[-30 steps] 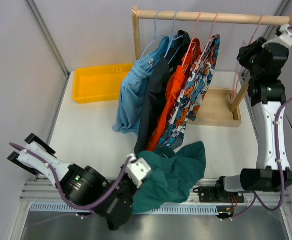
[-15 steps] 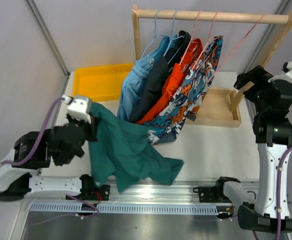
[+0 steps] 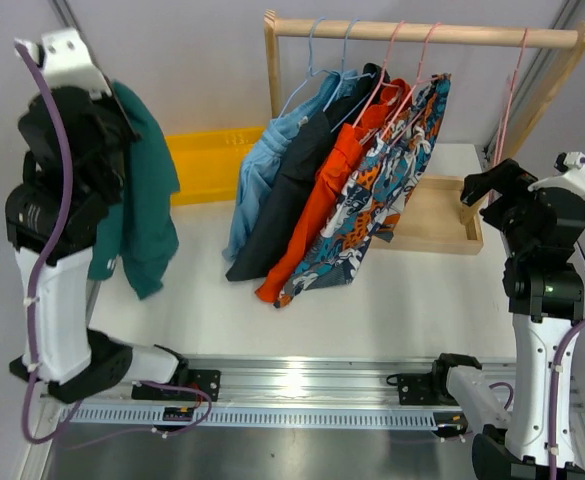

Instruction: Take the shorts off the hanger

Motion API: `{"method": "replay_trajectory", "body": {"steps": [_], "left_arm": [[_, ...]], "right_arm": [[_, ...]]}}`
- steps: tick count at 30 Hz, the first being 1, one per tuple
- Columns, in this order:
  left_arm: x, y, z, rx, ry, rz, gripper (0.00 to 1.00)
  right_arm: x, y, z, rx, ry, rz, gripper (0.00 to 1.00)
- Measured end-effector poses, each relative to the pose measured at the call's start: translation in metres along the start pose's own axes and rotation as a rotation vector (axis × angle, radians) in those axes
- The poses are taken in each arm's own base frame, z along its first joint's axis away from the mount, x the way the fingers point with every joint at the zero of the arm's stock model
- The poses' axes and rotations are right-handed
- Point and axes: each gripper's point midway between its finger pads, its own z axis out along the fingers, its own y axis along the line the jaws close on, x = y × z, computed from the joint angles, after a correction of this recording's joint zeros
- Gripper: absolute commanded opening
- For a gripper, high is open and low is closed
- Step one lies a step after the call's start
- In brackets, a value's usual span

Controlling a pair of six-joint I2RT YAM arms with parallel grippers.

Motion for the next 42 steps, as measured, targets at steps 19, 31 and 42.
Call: {"method": "replay_trajectory", "body": {"steps": [19, 31, 42], "left_arm": [[-0.093, -0.044, 0.216, -0.081, -0.479, -0.184, 0.00], [0.053, -0.077, 0.314, -0.085, -0.255, -0.077, 0.23], [0.181, -0.037, 0.361, -0.097, 0.125, -0.140, 0.99]], "right_arm": [[0.064, 0.008, -0.003, -0.100, 0.158, 0.007, 1.00], [0.073, -0.003, -0.004, -0.067, 0.157, -0.008, 0.99], [0.075, 0.001, -0.007, -0.085, 0.164, 0.006, 0.99]]}}
